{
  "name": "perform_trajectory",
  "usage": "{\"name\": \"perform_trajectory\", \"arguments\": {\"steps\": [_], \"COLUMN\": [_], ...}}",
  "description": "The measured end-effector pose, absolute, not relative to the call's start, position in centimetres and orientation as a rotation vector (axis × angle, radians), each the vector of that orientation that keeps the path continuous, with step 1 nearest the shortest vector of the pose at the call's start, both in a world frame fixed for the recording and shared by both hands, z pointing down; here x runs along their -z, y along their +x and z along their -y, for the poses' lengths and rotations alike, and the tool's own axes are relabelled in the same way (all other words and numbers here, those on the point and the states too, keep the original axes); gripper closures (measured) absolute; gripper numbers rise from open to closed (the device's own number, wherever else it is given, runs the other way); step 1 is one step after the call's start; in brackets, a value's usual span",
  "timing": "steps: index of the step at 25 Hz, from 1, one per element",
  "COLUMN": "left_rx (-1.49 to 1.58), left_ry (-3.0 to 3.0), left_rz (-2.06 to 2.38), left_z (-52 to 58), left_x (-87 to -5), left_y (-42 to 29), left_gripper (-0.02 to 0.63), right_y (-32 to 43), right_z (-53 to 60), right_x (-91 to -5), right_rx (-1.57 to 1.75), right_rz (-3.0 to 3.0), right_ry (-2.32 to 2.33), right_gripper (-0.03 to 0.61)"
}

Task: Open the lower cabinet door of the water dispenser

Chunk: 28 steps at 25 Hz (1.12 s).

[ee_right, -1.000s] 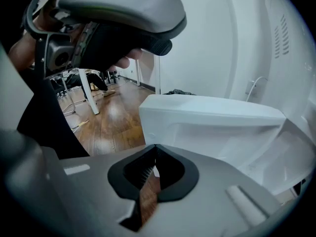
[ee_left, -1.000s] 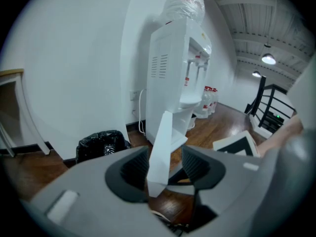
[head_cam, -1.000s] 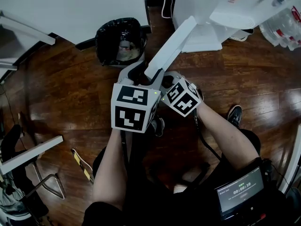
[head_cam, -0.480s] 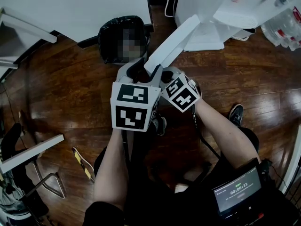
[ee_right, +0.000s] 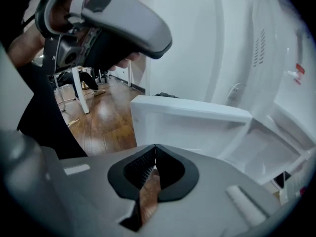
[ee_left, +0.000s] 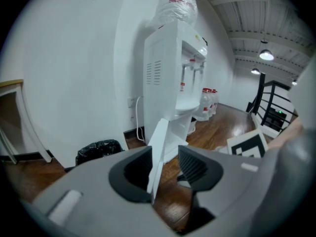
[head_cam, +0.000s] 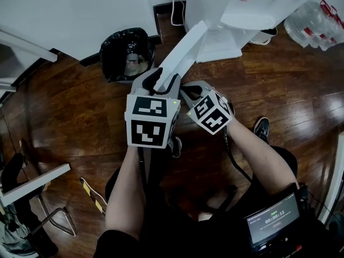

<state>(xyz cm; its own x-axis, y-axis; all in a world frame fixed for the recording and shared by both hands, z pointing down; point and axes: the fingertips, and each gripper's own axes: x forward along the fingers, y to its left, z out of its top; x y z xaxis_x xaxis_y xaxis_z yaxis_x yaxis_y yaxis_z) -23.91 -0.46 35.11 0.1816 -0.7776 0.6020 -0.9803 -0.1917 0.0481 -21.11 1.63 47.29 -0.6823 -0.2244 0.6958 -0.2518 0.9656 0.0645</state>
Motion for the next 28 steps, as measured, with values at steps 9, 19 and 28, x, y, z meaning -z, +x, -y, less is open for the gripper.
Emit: {"name": "perform_trajectory", "arguments": {"steps": [9,19,28], "left_rx": [-0.648,-0.622,-0.586], "left_ry": [2.117,2.258,2.314], "left_rz": [1.647,1.563,1.466], "left_z": [3.3,5.6,7.3], "left_x": [-33.5,-31.5,-31.5], "left_y": [-18.2,-9.6,-3.4], "left_gripper": [0.439,0.445,0.457], "right_y": [-10.9,-2.3,1.4], "right_z": [5.1,7.8,9.7], "right_x": [-40.6,-36.4,-34.4], "right_rx": [-0.141,-0.165,-0.271], "right_rz": [2.428,2.463,2.530], "right_ry": [0.693,0.921,1.070], "right_gripper": [0.574,0.574,0.575]}}
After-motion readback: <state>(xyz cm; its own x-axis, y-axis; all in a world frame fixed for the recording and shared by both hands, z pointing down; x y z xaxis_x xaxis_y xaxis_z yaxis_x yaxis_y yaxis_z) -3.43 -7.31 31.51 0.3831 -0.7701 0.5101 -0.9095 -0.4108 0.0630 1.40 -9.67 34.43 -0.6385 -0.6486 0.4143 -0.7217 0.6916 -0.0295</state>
